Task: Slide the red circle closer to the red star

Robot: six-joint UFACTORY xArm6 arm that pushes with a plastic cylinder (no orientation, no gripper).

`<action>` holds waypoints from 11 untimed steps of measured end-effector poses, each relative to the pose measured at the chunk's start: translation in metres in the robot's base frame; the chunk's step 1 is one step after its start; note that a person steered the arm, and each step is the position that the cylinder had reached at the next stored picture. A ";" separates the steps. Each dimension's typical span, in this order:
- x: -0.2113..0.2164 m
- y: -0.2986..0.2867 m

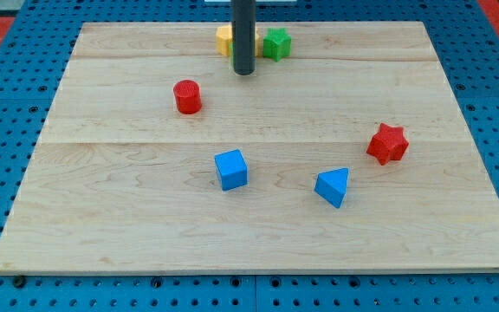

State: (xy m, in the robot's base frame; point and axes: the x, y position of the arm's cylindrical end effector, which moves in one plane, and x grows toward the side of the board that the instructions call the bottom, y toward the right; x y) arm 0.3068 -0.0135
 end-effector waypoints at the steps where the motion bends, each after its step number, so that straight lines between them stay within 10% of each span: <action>1: 0.003 -0.062; 5: 0.122 -0.163; 6: 0.107 -0.049; 8: 0.093 -0.110; 11: 0.061 0.078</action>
State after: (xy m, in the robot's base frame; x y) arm 0.3678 0.0647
